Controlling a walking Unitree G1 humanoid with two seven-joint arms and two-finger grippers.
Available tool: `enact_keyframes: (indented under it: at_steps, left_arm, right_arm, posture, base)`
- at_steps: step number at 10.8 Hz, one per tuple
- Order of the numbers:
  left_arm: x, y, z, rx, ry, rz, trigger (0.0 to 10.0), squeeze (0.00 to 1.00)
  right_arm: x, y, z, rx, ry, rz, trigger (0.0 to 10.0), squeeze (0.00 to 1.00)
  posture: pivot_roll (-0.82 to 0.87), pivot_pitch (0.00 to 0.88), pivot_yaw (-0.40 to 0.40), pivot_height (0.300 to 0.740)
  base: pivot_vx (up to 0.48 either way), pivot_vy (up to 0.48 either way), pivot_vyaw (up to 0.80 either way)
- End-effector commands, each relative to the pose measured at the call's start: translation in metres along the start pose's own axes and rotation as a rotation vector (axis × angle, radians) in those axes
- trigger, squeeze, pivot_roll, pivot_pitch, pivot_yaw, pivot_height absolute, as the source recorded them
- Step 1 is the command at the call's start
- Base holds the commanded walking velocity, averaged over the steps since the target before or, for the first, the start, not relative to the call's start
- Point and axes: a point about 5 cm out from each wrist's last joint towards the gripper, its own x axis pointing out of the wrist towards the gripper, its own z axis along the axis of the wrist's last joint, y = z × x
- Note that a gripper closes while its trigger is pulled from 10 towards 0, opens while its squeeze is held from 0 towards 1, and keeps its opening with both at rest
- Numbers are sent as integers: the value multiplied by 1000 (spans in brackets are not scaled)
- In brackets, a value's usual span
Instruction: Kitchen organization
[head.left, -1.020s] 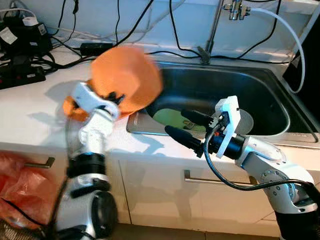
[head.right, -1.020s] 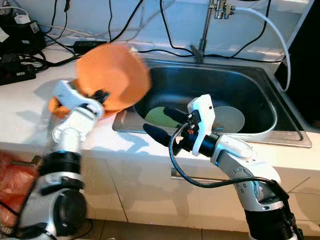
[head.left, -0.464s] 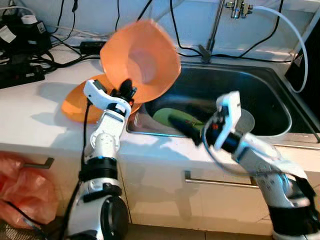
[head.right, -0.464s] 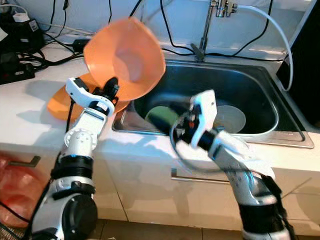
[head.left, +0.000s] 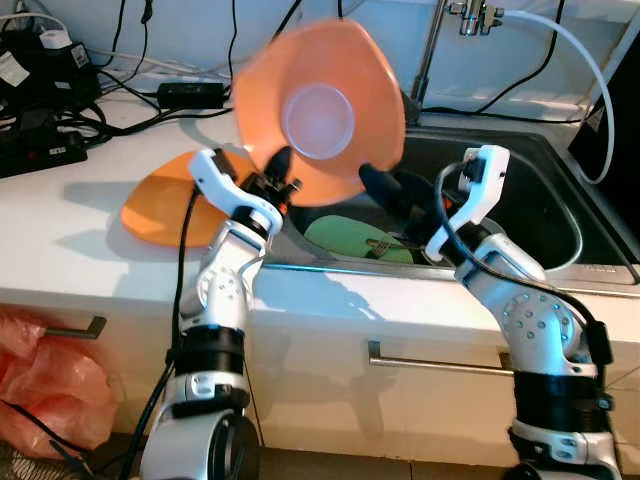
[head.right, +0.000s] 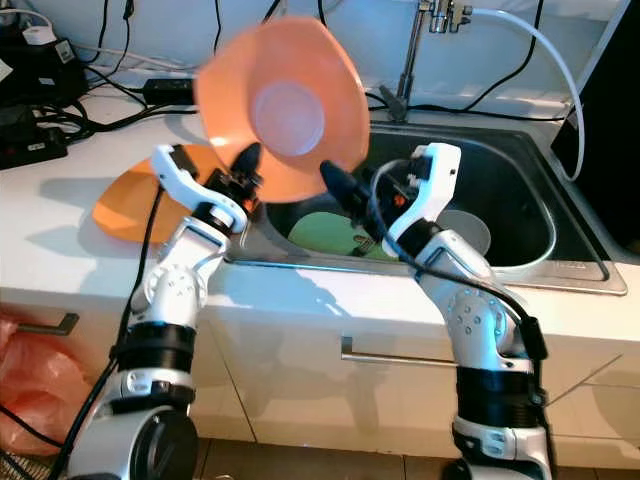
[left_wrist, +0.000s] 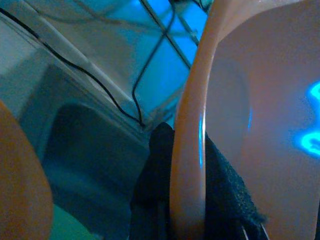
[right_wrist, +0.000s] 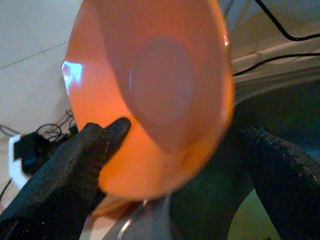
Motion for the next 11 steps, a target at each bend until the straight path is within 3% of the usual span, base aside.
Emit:
enact_keyframes:
  at_steps: [1, 2, 3, 4, 11]
  left_arm:
    - [1, -17, -11, -17, -2, -68, 0, 0]
    - [1, -19, -14, -8, 6, -79, 0, 0]
    - [0, -24, -16, 8, 12, -109, 0, 0]
    - [0, -29, -16, 9, 11, -134, 0, 0]
    - [-4, -36, -21, -6, 36, -186, 0, 0]
  right_arm:
    - [3, 0, 5, 17, -13, -6, 10000, 0]
    - [5, 0, 6, 35, -23, -23, 10000, 0]
    - [9, -3, 7, 79, -45, -62, 4549, 0]
    - [10, -5, 7, 97, -55, -79, 0, 0]
    - [11, -18, 8, 218, -104, -173, 0, 0]
  posture:
    - [-14, 0, -2, 740]
    - [-15, 0, 1, 740]
    - [-15, 0, 5, 740]
    - [-13, 0, 6, 740]
    - [-4, 0, 1, 740]
  base:
    - [0, 0, 0]
    - [0, 0, 0]
    - [0, 0, 0]
    - [0, 0, 0]
    - [0, 0, 0]
